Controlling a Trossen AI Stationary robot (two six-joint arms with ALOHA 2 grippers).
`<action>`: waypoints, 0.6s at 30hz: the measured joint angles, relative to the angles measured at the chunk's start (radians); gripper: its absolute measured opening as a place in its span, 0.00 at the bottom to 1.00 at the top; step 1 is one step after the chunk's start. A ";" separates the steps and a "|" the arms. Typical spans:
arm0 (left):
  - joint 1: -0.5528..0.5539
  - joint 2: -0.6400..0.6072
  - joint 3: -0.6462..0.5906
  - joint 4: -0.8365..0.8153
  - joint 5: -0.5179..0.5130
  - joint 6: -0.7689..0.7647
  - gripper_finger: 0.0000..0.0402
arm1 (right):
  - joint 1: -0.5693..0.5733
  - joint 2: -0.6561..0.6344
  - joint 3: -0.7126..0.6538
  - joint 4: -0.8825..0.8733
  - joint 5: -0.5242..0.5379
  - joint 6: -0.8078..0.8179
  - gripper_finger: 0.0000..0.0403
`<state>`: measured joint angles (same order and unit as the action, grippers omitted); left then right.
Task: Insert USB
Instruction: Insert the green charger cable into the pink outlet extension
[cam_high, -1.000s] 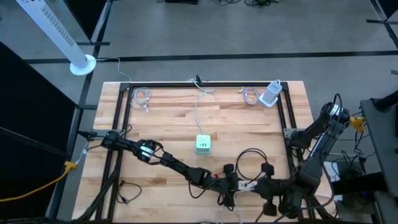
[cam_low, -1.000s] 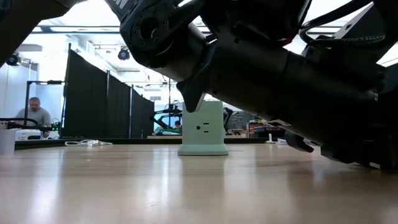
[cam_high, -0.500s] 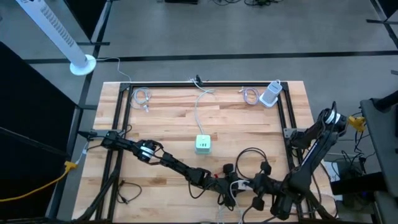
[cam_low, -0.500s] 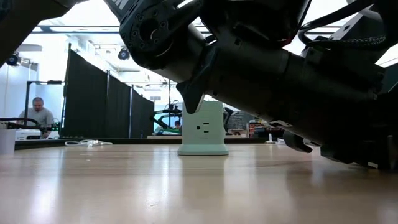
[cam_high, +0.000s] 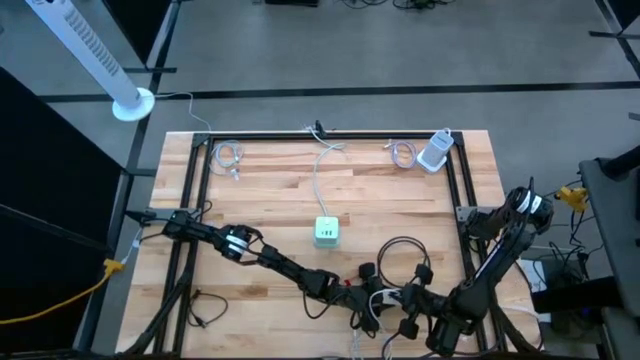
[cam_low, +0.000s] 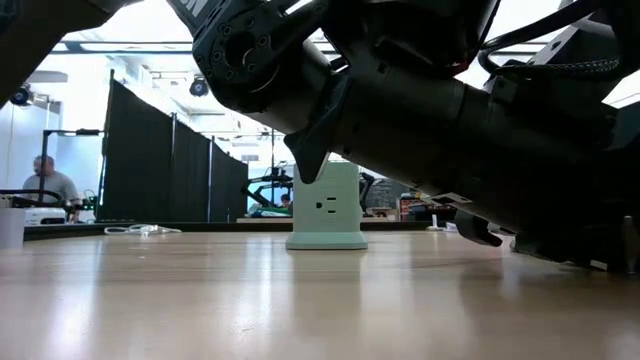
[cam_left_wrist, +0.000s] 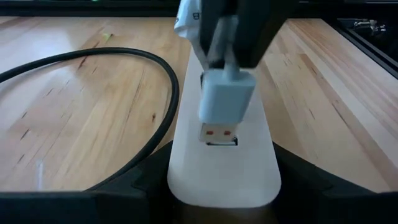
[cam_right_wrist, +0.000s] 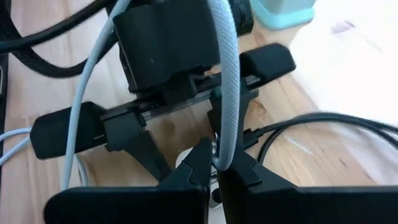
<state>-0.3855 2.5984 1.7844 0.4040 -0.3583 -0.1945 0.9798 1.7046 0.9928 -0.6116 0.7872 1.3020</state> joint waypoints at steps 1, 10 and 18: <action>0.000 0.000 0.000 0.000 0.000 -0.001 0.48 | -0.001 0.004 0.000 0.000 -0.007 0.002 0.00; 0.001 0.000 -0.001 -0.001 -0.010 0.002 0.48 | -0.011 0.032 0.002 0.009 -0.020 0.026 0.00; 0.002 0.000 -0.001 -0.002 -0.009 0.004 0.48 | -0.012 0.019 0.001 -0.007 -0.057 0.026 0.00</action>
<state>-0.3836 2.5984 1.7836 0.4023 -0.3676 -0.1909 0.9680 1.7235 0.9943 -0.6182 0.7304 1.3281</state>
